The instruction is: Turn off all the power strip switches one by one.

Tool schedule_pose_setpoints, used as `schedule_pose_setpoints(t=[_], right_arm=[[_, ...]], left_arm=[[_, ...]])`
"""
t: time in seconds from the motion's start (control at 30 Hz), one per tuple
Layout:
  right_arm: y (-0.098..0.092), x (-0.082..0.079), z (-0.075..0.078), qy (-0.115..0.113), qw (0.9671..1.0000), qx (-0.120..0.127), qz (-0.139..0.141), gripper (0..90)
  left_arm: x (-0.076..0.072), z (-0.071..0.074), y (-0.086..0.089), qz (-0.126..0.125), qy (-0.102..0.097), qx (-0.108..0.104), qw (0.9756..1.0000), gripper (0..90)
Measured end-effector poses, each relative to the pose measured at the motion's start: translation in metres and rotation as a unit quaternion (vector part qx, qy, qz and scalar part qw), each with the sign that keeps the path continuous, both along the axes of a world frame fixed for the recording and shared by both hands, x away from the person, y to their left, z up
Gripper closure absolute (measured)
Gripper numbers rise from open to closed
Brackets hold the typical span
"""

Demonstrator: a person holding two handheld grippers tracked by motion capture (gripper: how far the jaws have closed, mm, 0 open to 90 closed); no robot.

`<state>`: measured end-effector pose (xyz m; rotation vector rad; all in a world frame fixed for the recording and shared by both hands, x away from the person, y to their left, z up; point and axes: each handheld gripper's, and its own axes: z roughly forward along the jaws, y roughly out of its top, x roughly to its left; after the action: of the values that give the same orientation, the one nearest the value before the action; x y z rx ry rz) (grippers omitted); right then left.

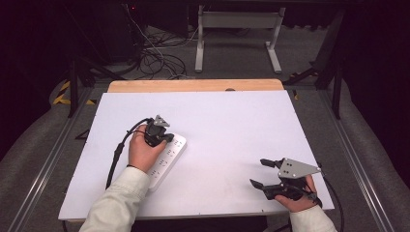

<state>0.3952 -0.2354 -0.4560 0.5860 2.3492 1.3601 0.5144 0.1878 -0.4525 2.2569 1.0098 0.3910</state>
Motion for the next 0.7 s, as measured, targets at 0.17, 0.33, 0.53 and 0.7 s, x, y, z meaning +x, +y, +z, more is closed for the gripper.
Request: schedule_pose_setpoints(t=[0.17,0.33,0.53,0.7], right_arm=[[0.0004,-0.0003,0.0001,0.0,1.0,0.001,0.0,24.7],[0.0004,-0.0003,0.0001,0.0,1.0,0.0,0.0,24.7],[0.0006,-0.0008,0.0003,0.001,1.0,0.0,0.0,24.7],[0.0009,-0.001,0.0003,0.001,1.0,-0.001,0.001,24.7]], left_arm=[[-0.0005,-0.0004,-0.0005,0.0,-0.001,-0.001,1.0,90.0],[-0.0008,-0.0004,-0.0005,-0.002,-0.002,0.002,1.0,90.0],[-0.0003,-0.0007,-0.0013,0.002,0.0,0.001,1.0,90.0],[0.0,-0.0009,-0.0018,-0.003,0.004,0.001,1.0,90.0]])
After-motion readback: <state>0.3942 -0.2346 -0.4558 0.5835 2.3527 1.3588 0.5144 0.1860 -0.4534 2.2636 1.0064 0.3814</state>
